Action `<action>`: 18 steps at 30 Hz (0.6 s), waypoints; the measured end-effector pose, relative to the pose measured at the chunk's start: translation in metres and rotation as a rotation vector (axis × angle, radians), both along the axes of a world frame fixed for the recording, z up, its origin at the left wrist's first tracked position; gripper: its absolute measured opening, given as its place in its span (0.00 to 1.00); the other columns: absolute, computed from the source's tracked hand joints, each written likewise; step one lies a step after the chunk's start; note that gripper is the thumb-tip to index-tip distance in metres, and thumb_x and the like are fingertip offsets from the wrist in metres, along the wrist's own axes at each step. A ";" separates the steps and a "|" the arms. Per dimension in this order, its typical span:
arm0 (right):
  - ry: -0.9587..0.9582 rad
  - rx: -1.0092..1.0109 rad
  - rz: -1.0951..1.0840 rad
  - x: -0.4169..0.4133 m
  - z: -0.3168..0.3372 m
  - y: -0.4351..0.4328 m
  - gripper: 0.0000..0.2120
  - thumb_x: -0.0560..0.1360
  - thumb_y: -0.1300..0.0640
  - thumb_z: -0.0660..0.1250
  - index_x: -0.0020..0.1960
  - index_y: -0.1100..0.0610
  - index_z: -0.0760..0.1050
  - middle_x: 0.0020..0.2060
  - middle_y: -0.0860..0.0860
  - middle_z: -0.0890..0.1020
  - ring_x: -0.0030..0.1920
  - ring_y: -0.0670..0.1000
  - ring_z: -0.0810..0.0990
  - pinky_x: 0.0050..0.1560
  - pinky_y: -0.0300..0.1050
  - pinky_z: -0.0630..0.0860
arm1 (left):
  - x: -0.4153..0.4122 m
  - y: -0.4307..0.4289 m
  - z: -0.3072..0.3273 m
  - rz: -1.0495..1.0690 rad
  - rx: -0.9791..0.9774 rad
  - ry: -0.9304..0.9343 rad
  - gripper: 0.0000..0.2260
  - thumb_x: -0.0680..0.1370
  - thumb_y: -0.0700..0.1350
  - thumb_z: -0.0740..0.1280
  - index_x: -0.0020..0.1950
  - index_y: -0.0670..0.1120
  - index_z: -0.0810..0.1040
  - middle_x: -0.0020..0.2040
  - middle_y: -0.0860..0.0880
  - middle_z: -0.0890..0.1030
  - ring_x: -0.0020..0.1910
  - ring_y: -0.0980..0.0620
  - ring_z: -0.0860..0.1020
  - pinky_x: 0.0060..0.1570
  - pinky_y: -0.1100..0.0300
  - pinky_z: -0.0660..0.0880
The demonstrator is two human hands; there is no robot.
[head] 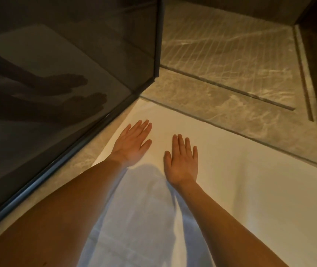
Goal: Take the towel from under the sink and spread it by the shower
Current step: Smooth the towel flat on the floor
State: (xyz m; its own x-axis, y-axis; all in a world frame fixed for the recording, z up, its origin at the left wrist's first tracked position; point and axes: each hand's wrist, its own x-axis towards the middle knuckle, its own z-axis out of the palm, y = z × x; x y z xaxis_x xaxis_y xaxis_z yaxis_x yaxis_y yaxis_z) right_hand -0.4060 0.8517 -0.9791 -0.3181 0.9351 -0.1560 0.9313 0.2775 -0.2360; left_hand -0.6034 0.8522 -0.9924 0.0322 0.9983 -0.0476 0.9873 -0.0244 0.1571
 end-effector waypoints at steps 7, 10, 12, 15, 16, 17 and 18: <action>0.011 0.119 -0.034 -0.021 0.019 0.077 0.27 0.84 0.49 0.41 0.80 0.55 0.45 0.80 0.50 0.48 0.79 0.52 0.44 0.78 0.54 0.42 | 0.057 0.051 0.014 -0.092 0.067 0.088 0.27 0.83 0.54 0.46 0.81 0.48 0.45 0.81 0.51 0.47 0.79 0.52 0.43 0.77 0.52 0.39; -0.021 0.021 0.027 -0.014 0.009 0.085 0.27 0.83 0.47 0.41 0.80 0.54 0.44 0.80 0.49 0.47 0.79 0.50 0.43 0.77 0.53 0.42 | 0.065 0.062 0.006 -0.088 -0.013 0.089 0.27 0.84 0.54 0.46 0.80 0.49 0.42 0.81 0.52 0.44 0.79 0.53 0.42 0.77 0.52 0.39; -0.001 0.043 0.068 0.003 0.000 0.083 0.28 0.83 0.46 0.41 0.80 0.54 0.43 0.80 0.48 0.46 0.79 0.49 0.42 0.78 0.51 0.41 | 0.055 0.064 0.000 -0.099 -0.001 0.061 0.26 0.84 0.54 0.45 0.81 0.49 0.43 0.81 0.52 0.45 0.79 0.54 0.42 0.76 0.53 0.39; 0.008 0.093 0.049 0.040 -0.008 0.082 0.28 0.83 0.46 0.42 0.80 0.54 0.44 0.80 0.49 0.48 0.79 0.50 0.43 0.78 0.51 0.41 | 0.035 0.066 -0.005 -0.113 0.009 0.021 0.28 0.83 0.58 0.43 0.81 0.50 0.44 0.81 0.51 0.45 0.79 0.54 0.42 0.76 0.55 0.40; 0.006 0.102 0.023 0.057 -0.009 0.082 0.28 0.83 0.46 0.42 0.80 0.54 0.44 0.80 0.49 0.48 0.79 0.50 0.44 0.78 0.51 0.41 | 0.027 0.068 -0.006 -0.103 0.010 0.009 0.29 0.82 0.59 0.43 0.81 0.49 0.45 0.81 0.51 0.45 0.79 0.54 0.43 0.76 0.56 0.40; 0.002 0.110 -0.008 0.076 -0.011 0.080 0.28 0.83 0.46 0.43 0.80 0.54 0.44 0.80 0.49 0.49 0.79 0.50 0.44 0.78 0.51 0.42 | 0.019 0.069 -0.006 -0.085 0.009 0.000 0.29 0.82 0.59 0.43 0.81 0.48 0.45 0.81 0.50 0.45 0.79 0.53 0.43 0.76 0.56 0.40; -0.004 0.116 -0.041 0.094 -0.012 0.078 0.28 0.83 0.47 0.43 0.80 0.54 0.45 0.80 0.49 0.49 0.79 0.50 0.45 0.78 0.51 0.42 | 0.011 0.070 -0.007 -0.058 0.008 -0.008 0.30 0.82 0.59 0.43 0.81 0.47 0.46 0.81 0.50 0.46 0.79 0.53 0.43 0.76 0.56 0.41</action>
